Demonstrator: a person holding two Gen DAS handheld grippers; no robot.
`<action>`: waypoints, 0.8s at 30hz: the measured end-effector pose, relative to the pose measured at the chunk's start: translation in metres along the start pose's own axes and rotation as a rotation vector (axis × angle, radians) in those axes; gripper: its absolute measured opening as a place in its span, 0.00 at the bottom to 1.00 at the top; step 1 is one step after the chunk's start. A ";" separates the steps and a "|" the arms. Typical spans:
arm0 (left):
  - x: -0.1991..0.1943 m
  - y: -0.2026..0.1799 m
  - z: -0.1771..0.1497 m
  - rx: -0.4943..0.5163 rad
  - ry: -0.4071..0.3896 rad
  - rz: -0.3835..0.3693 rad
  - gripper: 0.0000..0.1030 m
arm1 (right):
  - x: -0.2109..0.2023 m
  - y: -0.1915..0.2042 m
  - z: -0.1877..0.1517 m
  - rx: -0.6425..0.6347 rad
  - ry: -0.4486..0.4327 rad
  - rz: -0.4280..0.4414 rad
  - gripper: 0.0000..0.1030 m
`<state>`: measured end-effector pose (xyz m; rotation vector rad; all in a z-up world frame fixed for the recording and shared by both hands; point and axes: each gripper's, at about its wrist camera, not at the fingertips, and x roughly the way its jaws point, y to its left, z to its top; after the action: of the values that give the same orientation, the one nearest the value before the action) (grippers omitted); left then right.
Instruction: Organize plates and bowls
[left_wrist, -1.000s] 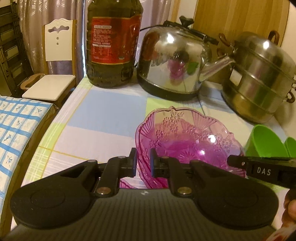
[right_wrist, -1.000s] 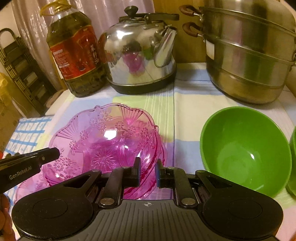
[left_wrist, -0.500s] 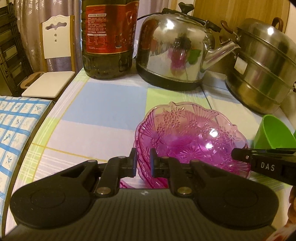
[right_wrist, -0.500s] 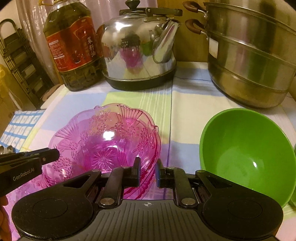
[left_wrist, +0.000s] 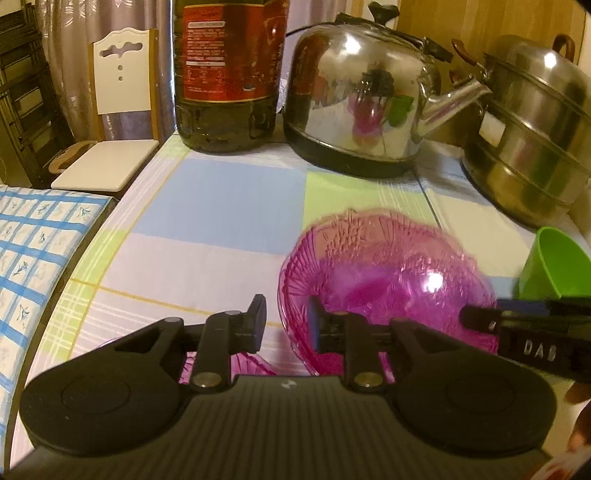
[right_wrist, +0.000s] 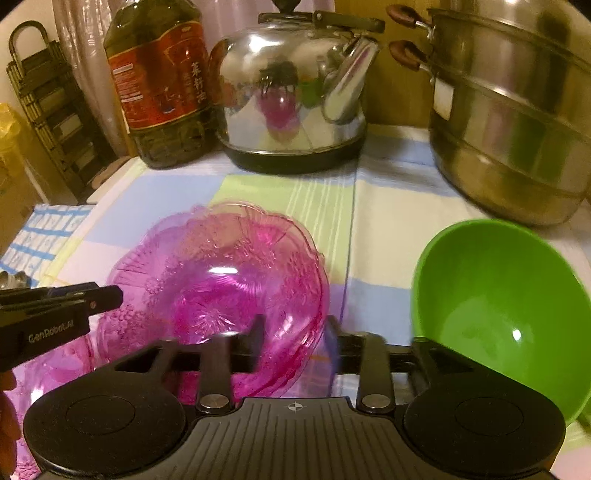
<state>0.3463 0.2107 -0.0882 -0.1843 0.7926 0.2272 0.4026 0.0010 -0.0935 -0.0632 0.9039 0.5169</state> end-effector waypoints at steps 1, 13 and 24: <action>-0.002 0.002 0.001 -0.007 -0.007 -0.001 0.20 | 0.001 0.000 -0.001 0.002 0.006 0.003 0.39; -0.014 0.009 0.005 -0.045 -0.042 -0.017 0.20 | -0.006 -0.007 0.003 0.080 -0.014 0.020 0.39; -0.041 0.018 0.003 -0.058 -0.068 -0.023 0.20 | -0.048 0.003 0.001 0.100 -0.092 0.039 0.39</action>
<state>0.3152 0.2233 -0.0581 -0.2393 0.7165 0.2332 0.3775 -0.0156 -0.0555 0.0688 0.8411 0.5066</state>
